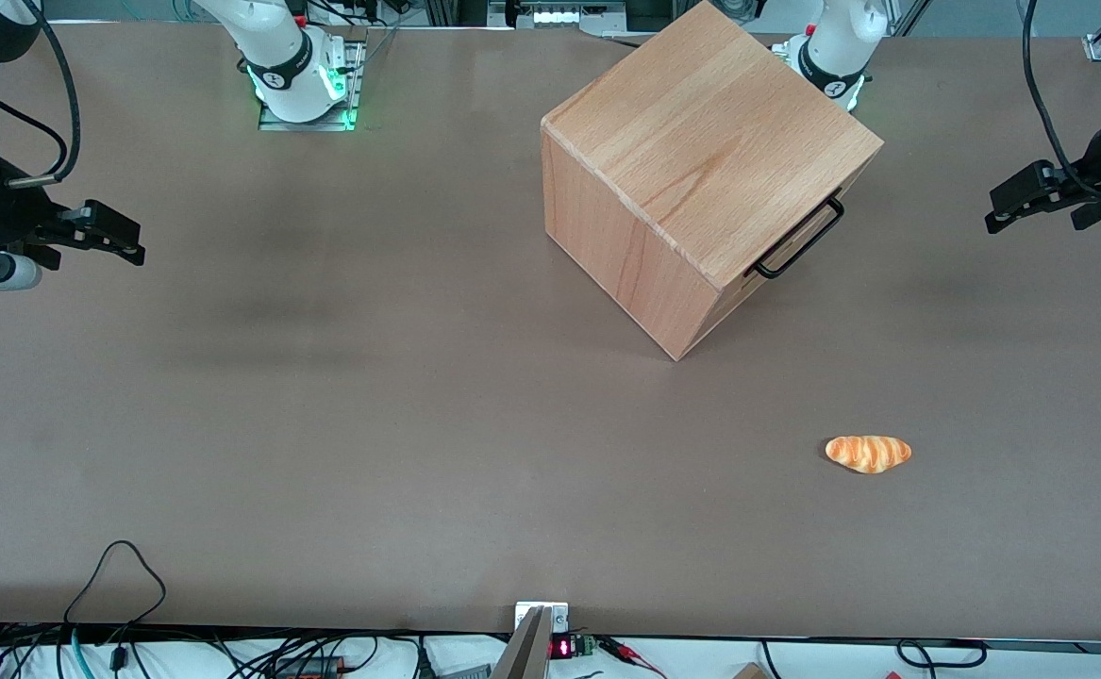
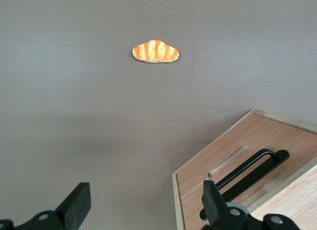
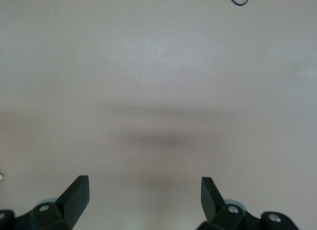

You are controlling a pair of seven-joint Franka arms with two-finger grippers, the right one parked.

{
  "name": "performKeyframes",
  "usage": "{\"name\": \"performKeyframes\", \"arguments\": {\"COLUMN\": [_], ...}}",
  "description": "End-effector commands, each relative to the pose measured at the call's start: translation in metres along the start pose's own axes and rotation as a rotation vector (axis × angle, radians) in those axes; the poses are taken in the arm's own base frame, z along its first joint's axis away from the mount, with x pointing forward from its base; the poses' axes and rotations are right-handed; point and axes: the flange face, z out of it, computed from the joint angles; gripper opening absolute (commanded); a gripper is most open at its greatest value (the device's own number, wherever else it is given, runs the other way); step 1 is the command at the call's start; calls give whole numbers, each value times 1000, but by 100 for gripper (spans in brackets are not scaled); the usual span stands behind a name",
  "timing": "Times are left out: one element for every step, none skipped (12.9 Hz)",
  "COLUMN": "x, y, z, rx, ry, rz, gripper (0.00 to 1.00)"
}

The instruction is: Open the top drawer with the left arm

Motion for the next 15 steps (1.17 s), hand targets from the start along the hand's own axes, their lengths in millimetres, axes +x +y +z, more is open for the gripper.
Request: {"name": "performKeyframes", "arguments": {"x": [1, 2, 2, 1, 1, 1, 2, 3, 3, 2, 1, 0, -1, -5, -8], "y": [3, 3, 4, 5, 7, 16, 23, 28, 34, 38, 48, 58, 63, 72, 80], "z": [4, 17, 27, 35, 38, 45, 52, 67, 81, 98, 115, 124, 130, 140, 144], "rx": [12, 11, 9, 7, 5, 4, -4, -31, -76, -112, -133, -133, -133, -138, -137], "ry": [-23, -48, -70, -88, -93, -109, -119, -143, -160, -165, -171, -170, -178, -198, -206], "rz": [55, 100, 152, 198, 232, 281, 325, 354, 370, 369, 397, 428, 448, 478, 492], "gripper": [100, 100, 100, 100, 100, 100, 100, 100, 100, 100, 100, 100, 100, 100, 100]}}
